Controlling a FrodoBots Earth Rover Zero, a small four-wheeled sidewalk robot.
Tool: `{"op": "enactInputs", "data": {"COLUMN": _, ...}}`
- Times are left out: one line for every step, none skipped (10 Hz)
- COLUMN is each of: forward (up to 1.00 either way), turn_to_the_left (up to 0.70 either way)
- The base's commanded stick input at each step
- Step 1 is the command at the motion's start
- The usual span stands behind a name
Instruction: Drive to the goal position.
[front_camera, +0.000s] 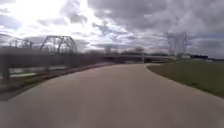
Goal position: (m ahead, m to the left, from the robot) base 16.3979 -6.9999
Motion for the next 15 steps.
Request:
{"op": "enactInputs", "data": {"forward": 1.00, "turn_to_the_left": 0.00}}
{"op": "enactInputs", "data": {"forward": 1.00, "turn_to_the_left": 0.00}}
{"op": "enactInputs", "data": {"forward": 1.00, "turn_to_the_left": 0.00}}
{"op": "enactInputs", "data": {"forward": 1.00, "turn_to_the_left": 0.00}}
{"op": "enactInputs", "data": {"forward": 1.00, "turn_to_the_left": 0.00}}
{"op": "enactInputs", "data": {"forward": 1.00, "turn_to_the_left": 0.00}}
{"op": "enactInputs", "data": {"forward": 1.00, "turn_to_the_left": 0.00}}
{"op": "enactInputs", "data": {"forward": 1.00, "turn_to_the_left": 0.00}}
{"op": "enactInputs", "data": {"forward": 1.00, "turn_to_the_left": 0.00}}
{"op": "enactInputs", "data": {"forward": 1.00, "turn_to_the_left": -0.01}}
{"op": "enactInputs", "data": {"forward": 1.00, "turn_to_the_left": 0.00}}
{"op": "enactInputs", "data": {"forward": 1.00, "turn_to_the_left": 0.00}}
{"op": "enactInputs", "data": {"forward": 1.00, "turn_to_the_left": 0.00}}
{"op": "enactInputs", "data": {"forward": 1.00, "turn_to_the_left": 0.00}}
{"op": "enactInputs", "data": {"forward": 1.00, "turn_to_the_left": 0.00}}
